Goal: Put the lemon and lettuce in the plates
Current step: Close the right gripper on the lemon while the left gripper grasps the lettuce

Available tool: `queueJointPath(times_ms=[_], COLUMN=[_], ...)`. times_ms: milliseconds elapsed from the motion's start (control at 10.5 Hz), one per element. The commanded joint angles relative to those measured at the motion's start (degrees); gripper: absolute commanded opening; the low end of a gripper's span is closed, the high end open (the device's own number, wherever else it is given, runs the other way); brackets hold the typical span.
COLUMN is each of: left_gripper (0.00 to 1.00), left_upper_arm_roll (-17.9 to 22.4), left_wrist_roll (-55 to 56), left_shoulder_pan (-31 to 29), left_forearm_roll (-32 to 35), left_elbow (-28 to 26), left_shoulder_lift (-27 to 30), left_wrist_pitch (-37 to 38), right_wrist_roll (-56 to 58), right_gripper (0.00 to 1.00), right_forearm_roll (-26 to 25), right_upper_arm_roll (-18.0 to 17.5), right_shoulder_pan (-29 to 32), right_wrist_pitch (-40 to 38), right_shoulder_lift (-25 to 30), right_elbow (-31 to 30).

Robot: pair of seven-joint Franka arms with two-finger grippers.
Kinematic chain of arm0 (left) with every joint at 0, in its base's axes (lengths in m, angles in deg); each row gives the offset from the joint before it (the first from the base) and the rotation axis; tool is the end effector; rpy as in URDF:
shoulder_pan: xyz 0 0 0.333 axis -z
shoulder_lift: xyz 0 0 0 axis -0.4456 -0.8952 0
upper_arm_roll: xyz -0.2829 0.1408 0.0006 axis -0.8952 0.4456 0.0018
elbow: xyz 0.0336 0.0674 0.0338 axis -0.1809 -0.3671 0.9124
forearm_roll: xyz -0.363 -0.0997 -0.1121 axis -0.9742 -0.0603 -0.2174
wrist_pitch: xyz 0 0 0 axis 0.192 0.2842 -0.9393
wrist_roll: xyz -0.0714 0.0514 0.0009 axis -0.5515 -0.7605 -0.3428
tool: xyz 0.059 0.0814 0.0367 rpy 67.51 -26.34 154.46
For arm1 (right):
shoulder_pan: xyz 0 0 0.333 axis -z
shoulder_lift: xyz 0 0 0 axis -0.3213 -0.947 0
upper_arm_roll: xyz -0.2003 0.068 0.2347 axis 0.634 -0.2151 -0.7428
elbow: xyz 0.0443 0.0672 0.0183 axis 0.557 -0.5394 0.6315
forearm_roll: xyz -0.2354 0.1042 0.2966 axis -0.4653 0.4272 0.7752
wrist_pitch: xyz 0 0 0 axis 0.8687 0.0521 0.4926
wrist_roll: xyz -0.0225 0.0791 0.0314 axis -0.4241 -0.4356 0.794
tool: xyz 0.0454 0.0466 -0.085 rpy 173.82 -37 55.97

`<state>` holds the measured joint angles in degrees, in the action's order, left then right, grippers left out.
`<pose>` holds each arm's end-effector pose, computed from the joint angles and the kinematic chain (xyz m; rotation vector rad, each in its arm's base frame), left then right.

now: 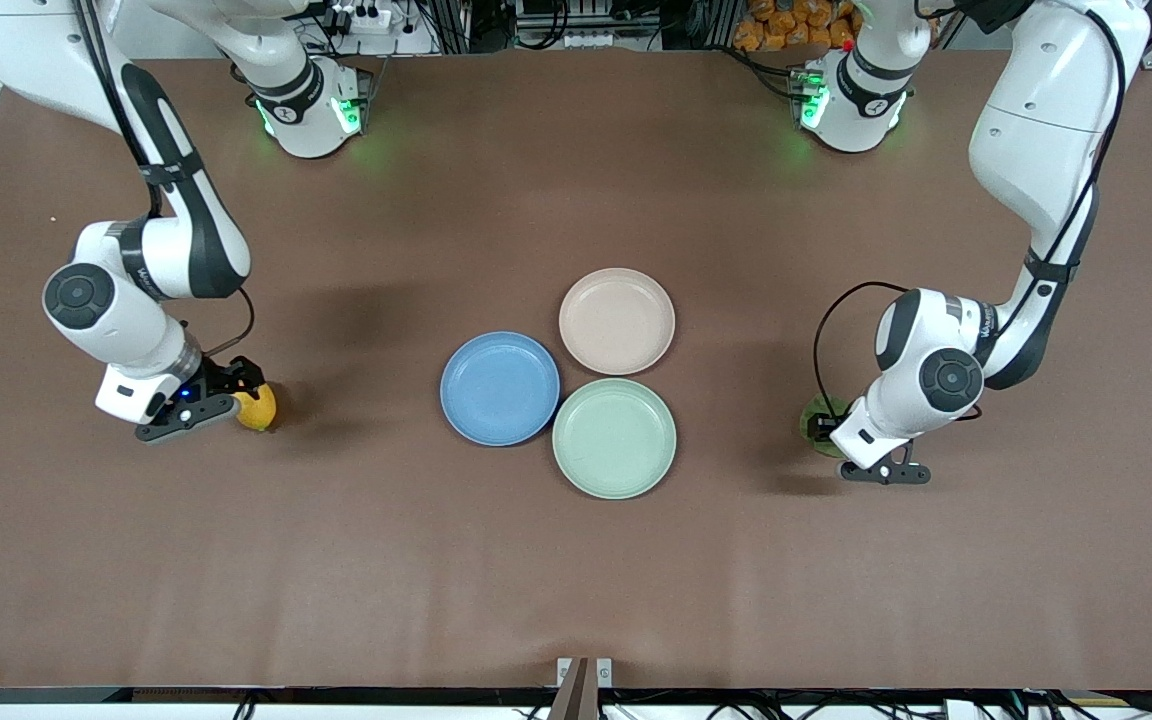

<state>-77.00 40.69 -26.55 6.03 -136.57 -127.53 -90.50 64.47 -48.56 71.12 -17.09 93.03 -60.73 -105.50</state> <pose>0.6349 -0.1162 0.1780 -3.1295 0.1161 0.0371 0.5854 -0.0206 0.2651 2.9714 0.6093 0.0865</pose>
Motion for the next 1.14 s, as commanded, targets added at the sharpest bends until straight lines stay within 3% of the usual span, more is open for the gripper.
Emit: queueJointPath(times_ms=[0,380,759,1044], left_gripper=[0.0,0.0,0.0,0.0], left_upper_arm_roll=[-0.18,-0.27,-1.85,-9.38], left_wrist_roll=[1.87,2.31,14.14,27.22], left_shoulder_pan=[-0.17,-0.27,4.73,5.54], left_forearm_roll=[2.02,2.11,1.76,1.32], left_elbow=[0.34,-0.36,0.25,1.47], left_shoulder_lift=[-0.07,2.29,6.78,7.58], left_wrist_pitch=[-0.28,0.5,5.6,7.62], right_wrist_roll=[-2.39,-4.67,-4.95,-5.03], right_gripper=[1.0,1.0,1.0,1.0], right_forearm_roll=[-0.86,0.19,2.38,2.66], right_upper_arm_roll=[-0.24,-0.33,-0.33,-0.42], right_shoulder_pan=[1.43,0.73,0.64,0.73], right_wrist_pitch=[0.53,1.15,2.82,2.74], right_shoulder_lift=[-0.89,-2.55,-4.93,-5.99], right_elbow=[-0.28,-0.37,-0.28,-0.1])
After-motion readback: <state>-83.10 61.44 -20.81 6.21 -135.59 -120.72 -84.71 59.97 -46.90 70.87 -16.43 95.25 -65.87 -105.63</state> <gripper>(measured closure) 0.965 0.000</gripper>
